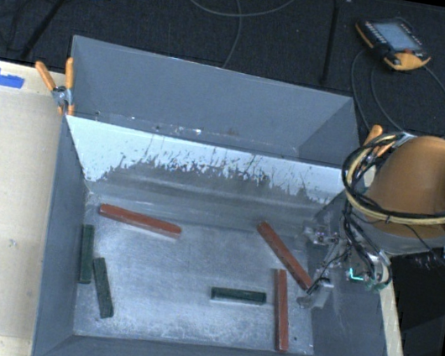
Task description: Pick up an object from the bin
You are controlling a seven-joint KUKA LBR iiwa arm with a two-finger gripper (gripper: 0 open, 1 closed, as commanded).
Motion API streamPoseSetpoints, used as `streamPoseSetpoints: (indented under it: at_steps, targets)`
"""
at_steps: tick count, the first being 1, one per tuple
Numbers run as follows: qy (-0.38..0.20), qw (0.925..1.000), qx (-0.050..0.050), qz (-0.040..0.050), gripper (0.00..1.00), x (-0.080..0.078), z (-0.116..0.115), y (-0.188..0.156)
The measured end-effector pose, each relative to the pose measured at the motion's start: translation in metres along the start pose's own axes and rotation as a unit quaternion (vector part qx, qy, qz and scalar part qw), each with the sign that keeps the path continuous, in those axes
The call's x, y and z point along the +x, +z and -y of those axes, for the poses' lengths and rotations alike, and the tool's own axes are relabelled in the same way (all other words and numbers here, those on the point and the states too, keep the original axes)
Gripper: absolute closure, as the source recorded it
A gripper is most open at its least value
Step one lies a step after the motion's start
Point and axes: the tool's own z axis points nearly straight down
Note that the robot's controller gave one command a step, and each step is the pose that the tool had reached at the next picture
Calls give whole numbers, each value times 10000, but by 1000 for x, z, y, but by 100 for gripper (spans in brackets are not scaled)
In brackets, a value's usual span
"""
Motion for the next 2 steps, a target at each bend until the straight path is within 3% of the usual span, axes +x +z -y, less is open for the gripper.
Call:
streamPoseSetpoints:
  at_steps: [1, 2]
  targets:
    - [-4, 10000, 2, 17, 0, -1, 0, -2]
    - [-261, 9996, 7, 56, 0, -20, 15, -2]
